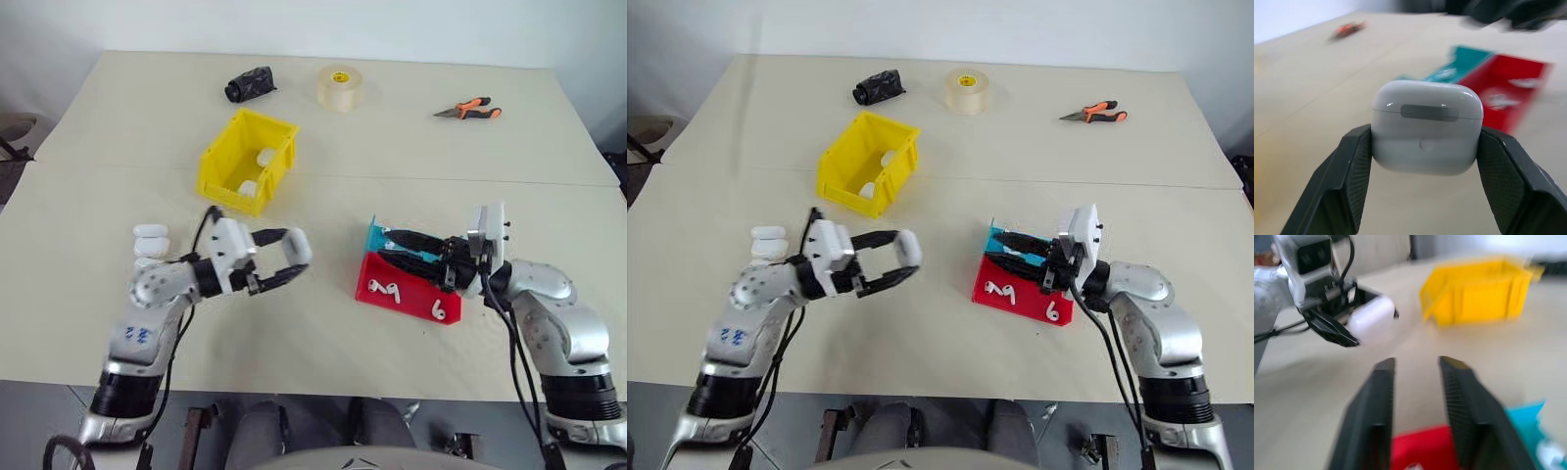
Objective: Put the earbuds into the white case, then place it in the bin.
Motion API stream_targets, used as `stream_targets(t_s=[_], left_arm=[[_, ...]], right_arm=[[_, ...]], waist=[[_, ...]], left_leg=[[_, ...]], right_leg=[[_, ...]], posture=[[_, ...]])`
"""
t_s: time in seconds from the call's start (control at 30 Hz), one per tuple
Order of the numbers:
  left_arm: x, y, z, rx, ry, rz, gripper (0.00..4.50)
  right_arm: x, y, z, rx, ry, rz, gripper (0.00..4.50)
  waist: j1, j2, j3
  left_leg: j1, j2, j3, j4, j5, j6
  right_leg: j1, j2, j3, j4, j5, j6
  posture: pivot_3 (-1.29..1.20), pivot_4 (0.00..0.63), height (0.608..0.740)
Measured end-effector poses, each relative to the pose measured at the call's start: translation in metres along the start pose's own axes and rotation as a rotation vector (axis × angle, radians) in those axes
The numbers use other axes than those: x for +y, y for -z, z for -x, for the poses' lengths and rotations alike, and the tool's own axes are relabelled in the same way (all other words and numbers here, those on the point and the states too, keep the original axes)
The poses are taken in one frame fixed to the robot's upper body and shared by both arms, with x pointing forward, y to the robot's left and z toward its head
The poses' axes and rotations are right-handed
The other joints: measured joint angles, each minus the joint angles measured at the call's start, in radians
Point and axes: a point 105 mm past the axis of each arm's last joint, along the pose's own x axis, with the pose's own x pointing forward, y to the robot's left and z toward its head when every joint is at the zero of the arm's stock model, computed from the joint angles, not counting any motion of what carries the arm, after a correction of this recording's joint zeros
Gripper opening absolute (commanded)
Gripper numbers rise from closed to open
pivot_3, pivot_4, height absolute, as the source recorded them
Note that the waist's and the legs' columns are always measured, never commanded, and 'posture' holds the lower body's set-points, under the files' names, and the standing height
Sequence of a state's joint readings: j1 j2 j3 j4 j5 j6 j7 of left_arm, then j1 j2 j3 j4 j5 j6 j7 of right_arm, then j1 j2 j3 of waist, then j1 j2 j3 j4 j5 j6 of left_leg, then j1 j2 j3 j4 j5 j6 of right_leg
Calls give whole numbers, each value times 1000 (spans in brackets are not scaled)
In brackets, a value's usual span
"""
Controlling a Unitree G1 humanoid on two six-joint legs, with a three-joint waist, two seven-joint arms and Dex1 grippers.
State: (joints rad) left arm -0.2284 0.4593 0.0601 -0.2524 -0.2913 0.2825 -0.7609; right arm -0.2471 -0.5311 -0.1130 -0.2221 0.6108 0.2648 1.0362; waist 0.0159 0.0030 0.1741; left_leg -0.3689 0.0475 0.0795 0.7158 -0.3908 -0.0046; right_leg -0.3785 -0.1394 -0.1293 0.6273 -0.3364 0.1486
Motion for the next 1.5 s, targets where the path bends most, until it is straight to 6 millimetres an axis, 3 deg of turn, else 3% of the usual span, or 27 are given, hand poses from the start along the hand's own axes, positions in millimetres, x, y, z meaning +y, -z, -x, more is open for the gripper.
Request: stream_targets(t_s=[0.17,0.3,0.43,0.63,0.67,0.77,0.8,1.1,1.33,1.5], left_arm=[[30,9,20,4,-307,108,2809],[60,0,28,-49,-499,151,2809],[83,-11,24,-64,-532,131,2809],[125,-22,-5,-44,-509,111,2809],[132,-25,-12,-43,-494,106,3547],[139,-25,-26,-32,-455,98,4464],[140,-23,-28,-25,-449,104,4486],[126,-18,-29,-30,-344,90,4486],[48,-3,33,39,46,-92,4486],[29,16,58,136,96,-117,4486]], right_arm=[[1,-11,-1,-56,21,128,4422],[0,-13,1,-73,42,189,4468],[-2,-6,5,-50,62,183,4468],[-4,-3,7,-33,83,178,4468],[-5,-3,7,-31,85,178,4500],[-5,-3,6,-29,89,176,4500],[-5,-3,6,-28,91,175,4500],[-3,-6,5,-32,88,185,4500],[-8,0,17,50,15,187,4500],[-12,11,32,116,-41,175,4500]], waist=[[10,0,0],[9,0,0],[6,0,0],[10,0,0],[9,0,0],[4,0,0],[1,0,0],[-20,0,0],[-42,0,0],[-17,0,0]], left_leg=[[0,-1,-2,1,0,0],[0,-1,-2,1,0,0],[1,-1,-1,1,0,0],[0,-2,-1,1,0,0],[0,-2,-1,0,0,0],[1,-2,0,-2,0,0],[1,-2,0,-2,0,0],[1,-1,0,-2,0,0],[1,-1,-1,-2,0,0],[1,-1,0,0,0,0]], right_leg=[[1,-1,-1,0,0,0],[1,0,-1,0,0,0],[1,0,-1,0,0,0],[1,0,-2,0,0,0],[1,0,-3,0,0,0],[1,0,-4,0,0,0],[0,0,-4,0,0,0],[0,0,-4,1,0,0],[0,0,-3,0,0,0],[1,-1,-2,0,0,0]], posture=[[0,150,740],[0,150,740],[0,150,740],[0,150,740],[0,150,740],[0,150,740],[0,150,740],[0,150,740],[0,150,740],[0,150,740]])
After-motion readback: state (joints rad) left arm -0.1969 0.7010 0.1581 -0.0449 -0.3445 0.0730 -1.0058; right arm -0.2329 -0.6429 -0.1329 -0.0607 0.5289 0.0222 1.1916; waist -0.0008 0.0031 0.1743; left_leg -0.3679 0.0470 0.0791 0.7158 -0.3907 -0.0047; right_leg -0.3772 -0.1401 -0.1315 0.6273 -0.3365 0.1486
